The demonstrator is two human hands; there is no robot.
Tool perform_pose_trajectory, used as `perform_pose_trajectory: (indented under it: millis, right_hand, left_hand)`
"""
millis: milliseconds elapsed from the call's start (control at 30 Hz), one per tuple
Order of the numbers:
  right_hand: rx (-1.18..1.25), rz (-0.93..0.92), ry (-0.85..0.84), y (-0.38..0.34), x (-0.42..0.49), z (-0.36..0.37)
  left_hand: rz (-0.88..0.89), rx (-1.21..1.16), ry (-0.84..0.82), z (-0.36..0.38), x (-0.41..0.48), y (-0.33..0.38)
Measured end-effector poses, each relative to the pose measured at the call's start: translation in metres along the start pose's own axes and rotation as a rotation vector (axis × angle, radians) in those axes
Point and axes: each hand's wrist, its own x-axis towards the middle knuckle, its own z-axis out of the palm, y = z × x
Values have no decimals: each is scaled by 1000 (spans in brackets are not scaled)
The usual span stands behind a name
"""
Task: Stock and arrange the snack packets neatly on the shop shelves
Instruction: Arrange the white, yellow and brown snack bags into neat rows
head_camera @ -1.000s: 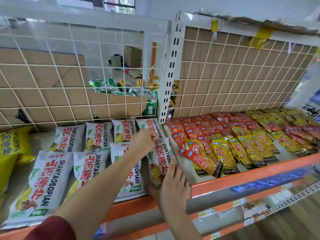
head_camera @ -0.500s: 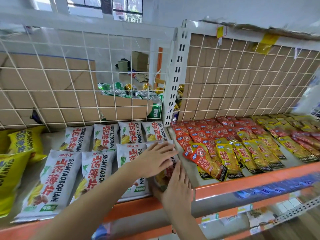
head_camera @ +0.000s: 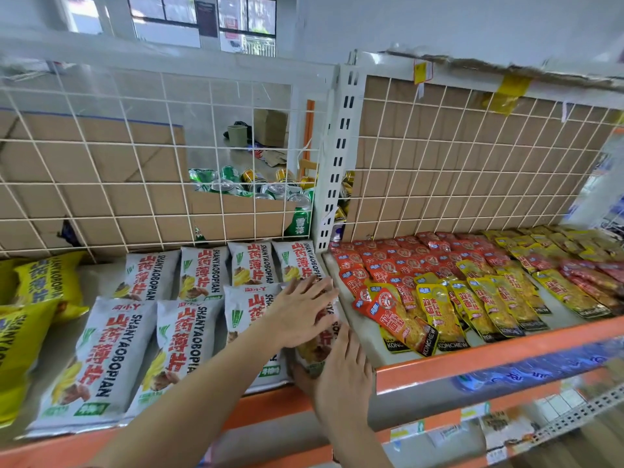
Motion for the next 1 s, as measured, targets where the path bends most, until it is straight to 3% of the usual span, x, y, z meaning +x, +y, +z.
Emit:
perform_pose_trajectory:
  millis: [267, 467, 1000]
  right_hand:
    - [127, -123, 49, -9, -6, -11]
    - [286, -433, -201, -59, -16, -10]
    - [140, -181, -355, -82, -19, 4]
  left_hand:
    - [-307, -238, 269, -16, -28, -57]
    - [-435, -250, 165, -12, -52, -95]
    - [-492, -500, 243, -9, -50, -118]
